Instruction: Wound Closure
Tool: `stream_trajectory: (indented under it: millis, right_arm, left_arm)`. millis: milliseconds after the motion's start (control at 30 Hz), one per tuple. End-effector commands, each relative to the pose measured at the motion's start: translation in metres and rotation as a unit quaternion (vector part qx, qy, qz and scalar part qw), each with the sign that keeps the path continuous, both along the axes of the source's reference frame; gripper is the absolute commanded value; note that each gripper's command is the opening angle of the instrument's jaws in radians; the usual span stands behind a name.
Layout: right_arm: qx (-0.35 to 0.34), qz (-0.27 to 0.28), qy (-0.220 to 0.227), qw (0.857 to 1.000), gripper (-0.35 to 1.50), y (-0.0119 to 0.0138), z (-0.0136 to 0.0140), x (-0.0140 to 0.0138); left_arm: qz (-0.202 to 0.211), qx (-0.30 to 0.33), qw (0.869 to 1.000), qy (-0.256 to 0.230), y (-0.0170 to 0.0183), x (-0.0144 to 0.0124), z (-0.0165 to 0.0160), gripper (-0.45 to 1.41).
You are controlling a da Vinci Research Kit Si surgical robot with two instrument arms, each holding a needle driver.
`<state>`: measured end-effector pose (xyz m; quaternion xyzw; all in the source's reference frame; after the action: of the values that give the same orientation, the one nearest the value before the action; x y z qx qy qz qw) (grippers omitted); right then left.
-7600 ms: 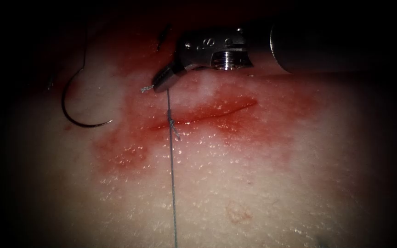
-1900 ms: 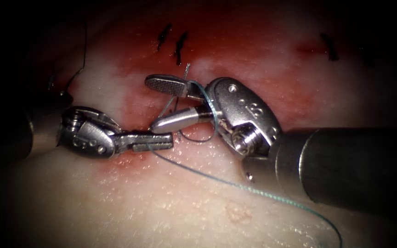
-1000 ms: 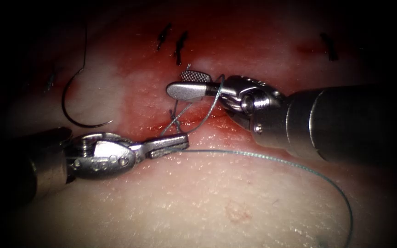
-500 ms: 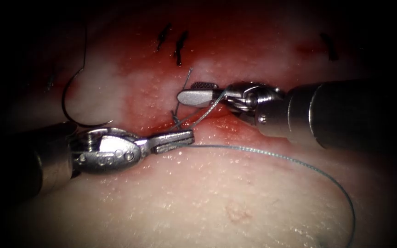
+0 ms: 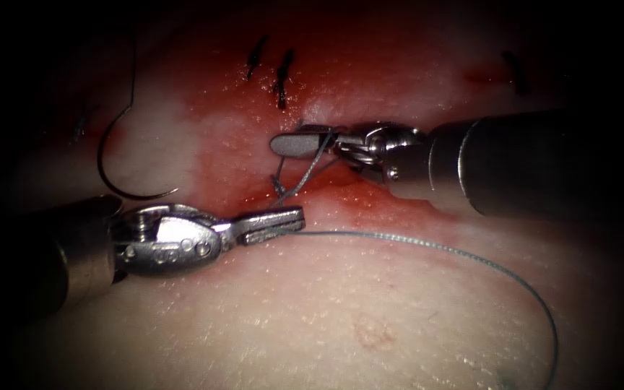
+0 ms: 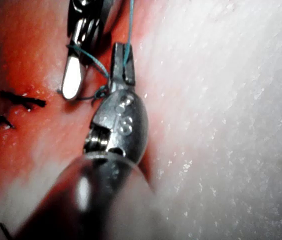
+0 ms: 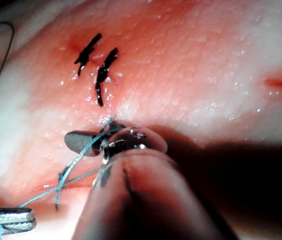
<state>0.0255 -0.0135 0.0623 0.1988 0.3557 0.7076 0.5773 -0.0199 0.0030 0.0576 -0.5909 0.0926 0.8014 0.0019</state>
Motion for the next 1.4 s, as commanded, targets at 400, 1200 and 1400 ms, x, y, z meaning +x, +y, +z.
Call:
stream_trajectory:
  millis: [400, 1200, 1400]
  right_arm:
    - [0.01, -0.015, 0.043, 0.999, -0.01, -0.0003, -0.0006, 0.0036]
    - [-0.146, -0.082, 0.131, 0.977, -0.35, 0.0006, -0.0089, 0.0026]
    - [-0.189, -0.121, 0.138, 0.965, -0.35, -0.0015, -0.01, 0.0028]
  left_arm:
    - [0.007, -0.003, 1.0, -0.003, -0.0004, 0.0002, 0.0004, -0.45]
    - [-0.007, 0.021, 1.0, 0.015, 0.0024, 0.0053, -0.0004, -0.45]
    - [-0.021, 0.031, 0.999, 0.026, 0.005, 0.0075, -0.0006, -0.45]
